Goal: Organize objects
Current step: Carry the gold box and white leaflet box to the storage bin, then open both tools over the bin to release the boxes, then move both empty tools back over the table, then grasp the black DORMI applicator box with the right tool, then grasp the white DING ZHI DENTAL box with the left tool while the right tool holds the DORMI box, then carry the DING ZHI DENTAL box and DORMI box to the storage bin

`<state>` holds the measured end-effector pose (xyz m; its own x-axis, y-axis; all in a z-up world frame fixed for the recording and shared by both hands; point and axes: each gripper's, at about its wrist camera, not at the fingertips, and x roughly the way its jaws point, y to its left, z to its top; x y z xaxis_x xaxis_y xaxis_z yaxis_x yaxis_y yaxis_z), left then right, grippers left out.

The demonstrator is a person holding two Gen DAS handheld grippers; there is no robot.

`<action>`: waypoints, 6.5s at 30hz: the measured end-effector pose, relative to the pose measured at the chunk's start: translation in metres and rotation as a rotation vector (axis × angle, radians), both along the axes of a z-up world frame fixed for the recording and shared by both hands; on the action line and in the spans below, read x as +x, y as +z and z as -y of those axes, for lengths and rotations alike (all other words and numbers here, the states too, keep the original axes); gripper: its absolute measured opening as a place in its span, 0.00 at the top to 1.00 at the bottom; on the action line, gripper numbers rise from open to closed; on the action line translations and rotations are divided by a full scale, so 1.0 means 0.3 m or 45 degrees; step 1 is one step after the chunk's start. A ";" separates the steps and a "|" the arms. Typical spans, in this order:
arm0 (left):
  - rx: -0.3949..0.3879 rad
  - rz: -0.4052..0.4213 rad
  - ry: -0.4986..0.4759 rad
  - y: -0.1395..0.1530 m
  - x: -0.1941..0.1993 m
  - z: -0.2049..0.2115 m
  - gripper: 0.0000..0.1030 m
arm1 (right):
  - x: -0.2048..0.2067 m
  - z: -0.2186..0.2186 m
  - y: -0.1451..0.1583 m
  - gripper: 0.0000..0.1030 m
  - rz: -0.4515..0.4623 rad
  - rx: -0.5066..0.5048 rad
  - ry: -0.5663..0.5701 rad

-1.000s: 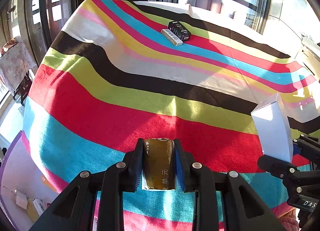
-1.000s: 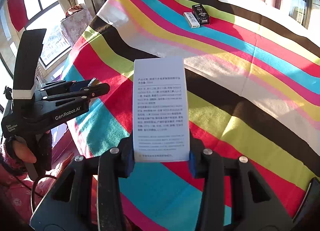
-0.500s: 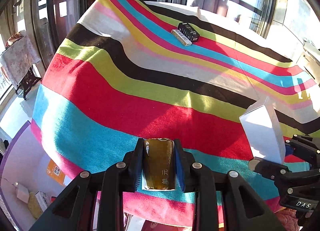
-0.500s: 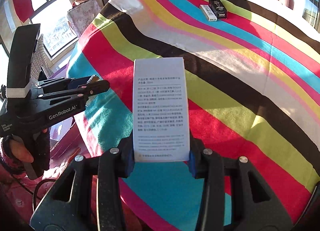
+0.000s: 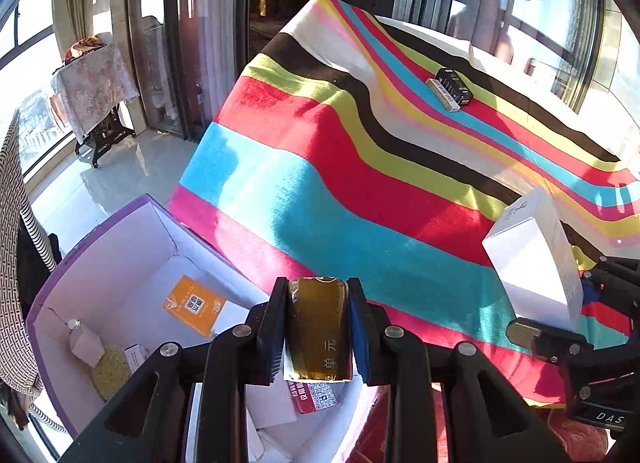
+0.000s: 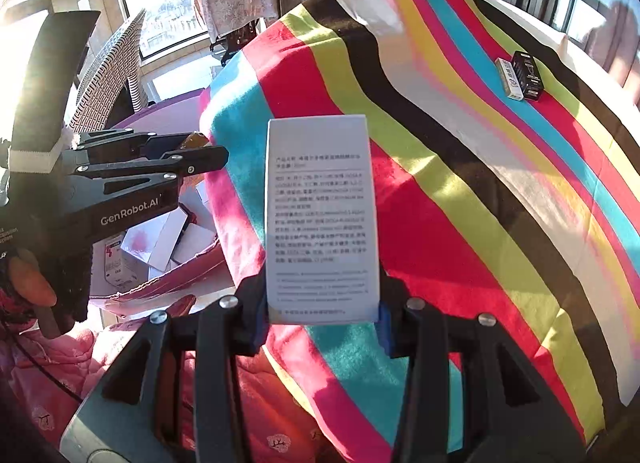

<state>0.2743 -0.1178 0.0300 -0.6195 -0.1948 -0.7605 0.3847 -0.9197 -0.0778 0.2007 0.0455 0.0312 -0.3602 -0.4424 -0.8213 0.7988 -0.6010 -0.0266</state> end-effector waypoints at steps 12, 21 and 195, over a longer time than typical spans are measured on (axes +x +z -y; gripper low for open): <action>0.047 0.066 0.199 -0.091 0.131 0.181 0.71 | 0.105 0.200 -0.040 0.56 -0.017 0.100 0.216; 0.033 0.076 0.276 -0.103 0.172 0.245 0.71 | 0.167 0.320 -0.051 0.56 -0.065 0.172 0.367; -0.171 0.015 -0.430 0.041 -0.274 -0.386 0.69 | -0.161 -0.434 0.000 0.58 -0.121 0.039 -0.584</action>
